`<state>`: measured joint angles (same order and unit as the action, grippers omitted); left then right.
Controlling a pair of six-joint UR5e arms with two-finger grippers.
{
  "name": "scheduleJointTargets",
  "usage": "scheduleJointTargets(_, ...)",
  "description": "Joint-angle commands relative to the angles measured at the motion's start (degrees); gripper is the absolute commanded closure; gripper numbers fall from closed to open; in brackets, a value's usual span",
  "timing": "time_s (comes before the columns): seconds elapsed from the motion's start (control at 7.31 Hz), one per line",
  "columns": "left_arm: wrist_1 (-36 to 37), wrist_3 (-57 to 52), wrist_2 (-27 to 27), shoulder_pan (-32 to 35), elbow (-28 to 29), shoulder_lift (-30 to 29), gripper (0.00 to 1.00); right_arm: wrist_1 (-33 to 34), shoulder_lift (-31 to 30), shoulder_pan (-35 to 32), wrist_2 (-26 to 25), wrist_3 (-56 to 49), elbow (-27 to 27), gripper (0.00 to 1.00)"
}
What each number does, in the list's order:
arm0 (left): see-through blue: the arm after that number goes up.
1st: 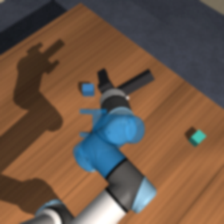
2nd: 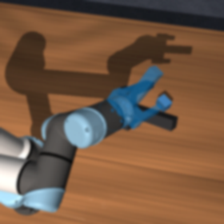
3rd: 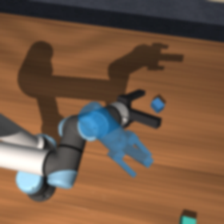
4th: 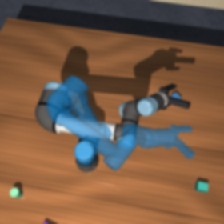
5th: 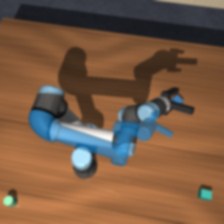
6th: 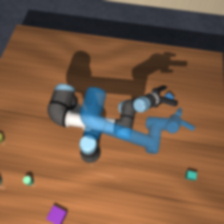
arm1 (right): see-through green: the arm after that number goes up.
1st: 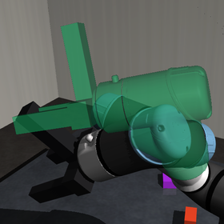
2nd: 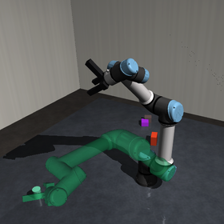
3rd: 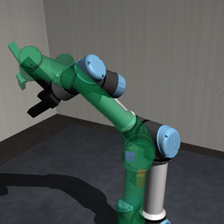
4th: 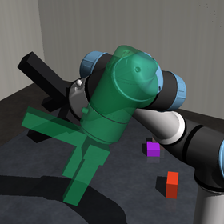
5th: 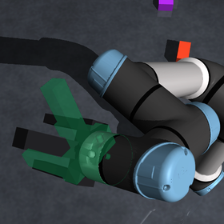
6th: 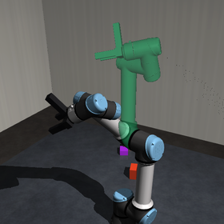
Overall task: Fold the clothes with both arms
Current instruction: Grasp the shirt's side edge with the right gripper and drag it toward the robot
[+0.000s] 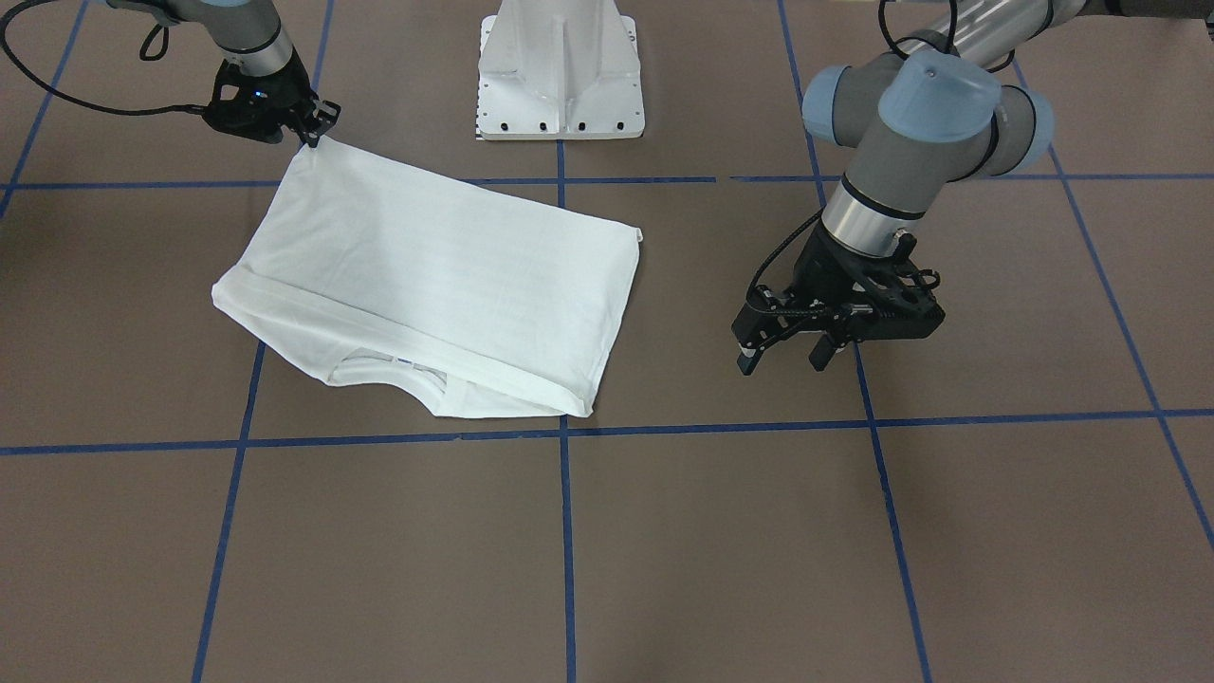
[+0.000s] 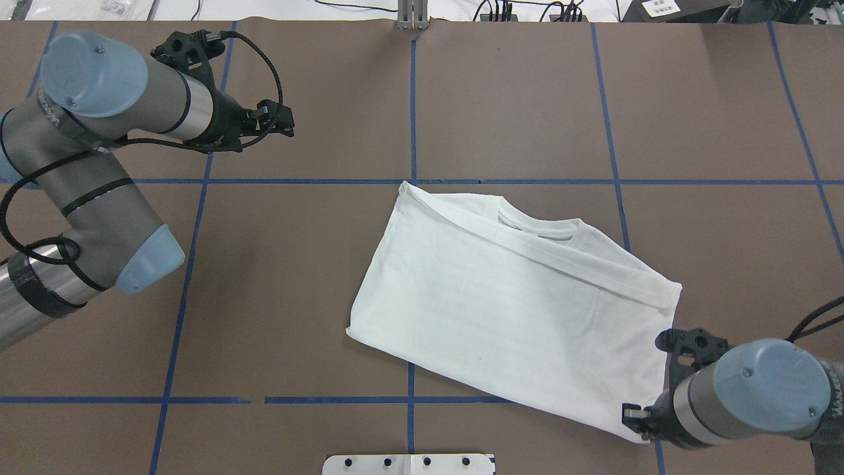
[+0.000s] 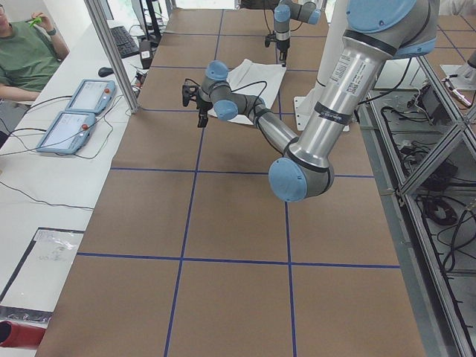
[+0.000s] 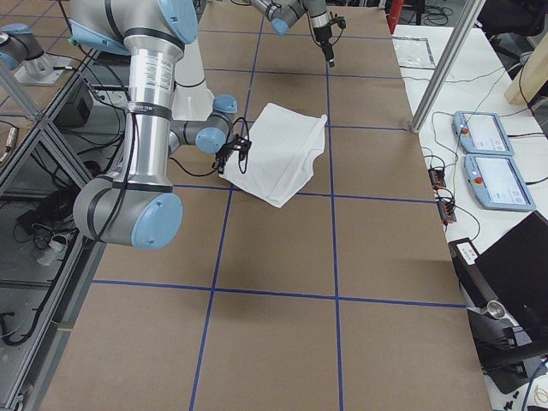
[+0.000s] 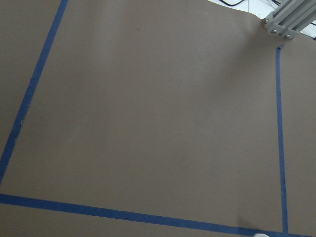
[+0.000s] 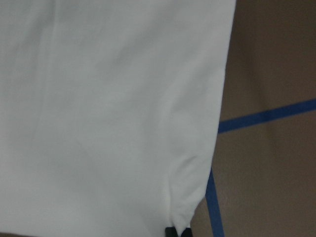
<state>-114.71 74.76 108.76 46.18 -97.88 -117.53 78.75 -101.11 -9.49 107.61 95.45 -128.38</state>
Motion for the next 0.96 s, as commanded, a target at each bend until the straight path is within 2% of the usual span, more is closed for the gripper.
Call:
scheduleJointTargets(0.0,0.3,0.0,0.0,-0.4,-0.4,0.1,0.00,0.0,-0.9,7.9,0.0,3.8,-1.5,1.00)
scheduleJointTargets(0.14,0.3,0.0,0.0,-1.0,-0.4,0.1,0.00,-0.1,-0.7,8.2,0.1,3.8,-1.7,0.78)
scheduleJointTargets(0.27,0.3,0.0,0.0,-1.7,-0.4,0.1,0.00,-0.4,-0.5,8.0,0.0,4.0,-2.9,0.01)
scheduleJointTargets(0.55,0.3,4.8,-0.4,-7.2,-2.5,0.0,0.00,-0.9,0.6,4.9,-0.1,4.0,-3.9,0.00)
scheduleJointTargets(0.82,2.3,18.9,-1.9,-18.1,-5.3,-0.2,0.00,-0.9,7.2,-3.6,0.1,3.3,-3.6,0.00)
